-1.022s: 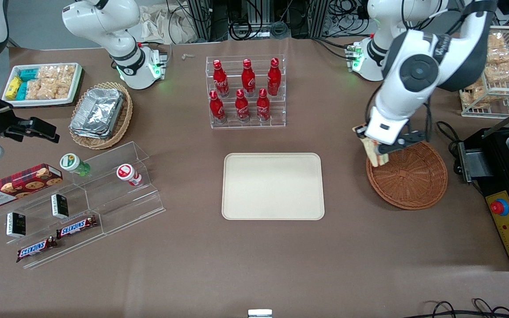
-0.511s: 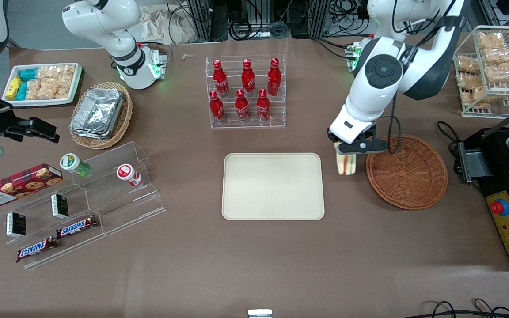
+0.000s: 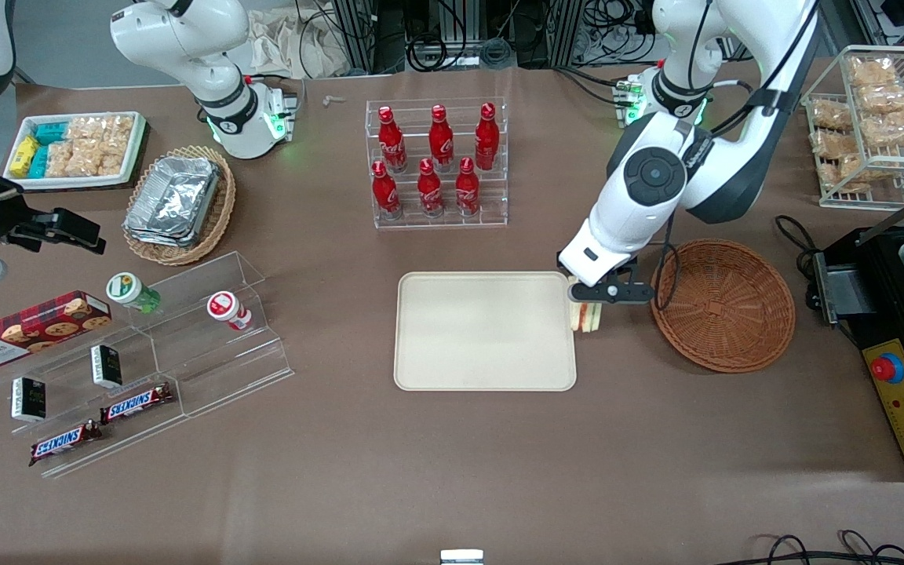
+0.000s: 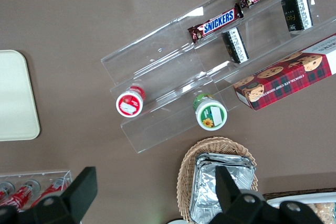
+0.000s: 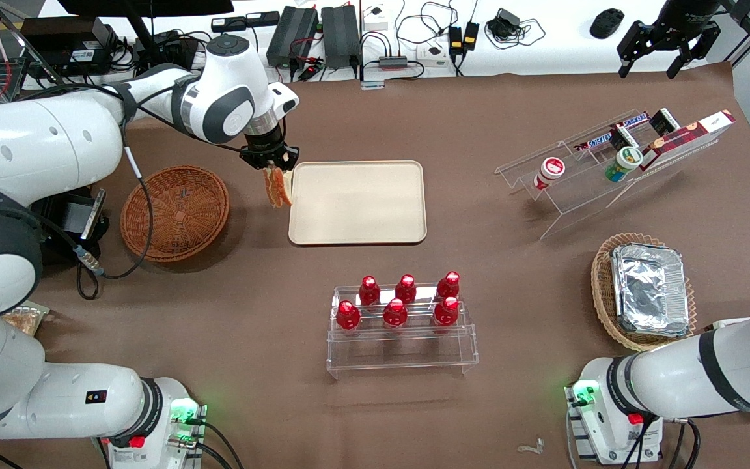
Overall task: Place sandwich from basket to tray
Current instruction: 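Carry the sandwich over the cream tray and lower it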
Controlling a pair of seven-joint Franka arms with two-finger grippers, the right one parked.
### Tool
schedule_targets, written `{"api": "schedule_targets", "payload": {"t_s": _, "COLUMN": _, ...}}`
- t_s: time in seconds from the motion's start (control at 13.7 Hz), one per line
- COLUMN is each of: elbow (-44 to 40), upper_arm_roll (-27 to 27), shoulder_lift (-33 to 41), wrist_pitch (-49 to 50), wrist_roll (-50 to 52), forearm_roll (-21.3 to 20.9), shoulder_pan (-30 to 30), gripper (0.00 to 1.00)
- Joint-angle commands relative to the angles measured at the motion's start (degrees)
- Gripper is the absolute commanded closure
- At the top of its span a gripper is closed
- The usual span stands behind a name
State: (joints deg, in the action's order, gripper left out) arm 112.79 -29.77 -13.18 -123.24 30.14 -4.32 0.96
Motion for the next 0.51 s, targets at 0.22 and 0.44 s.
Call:
{"api": "schedule_targets", "payload": {"t_s": 0.22, "elbow": -8.45, "upper_arm_roll": -0.9, "shoulder_lift": -13.52, "wrist_pitch": -1.83, "wrist_roll": 5.89, "forearm_roll": -9.46, "shoulder_pan": 2.91, "gripper": 1.0}}
{"api": "schedule_targets", "payload": {"t_s": 0.44, "elbow": -10.12, "upper_arm_roll": -0.9, "shoulder_lift": -17.56, "wrist_pitch": -1.92, "wrist_roll": 6.78, "forearm_roll": -12.63, "shoulder_pan": 3.0, "gripper": 1.0}}
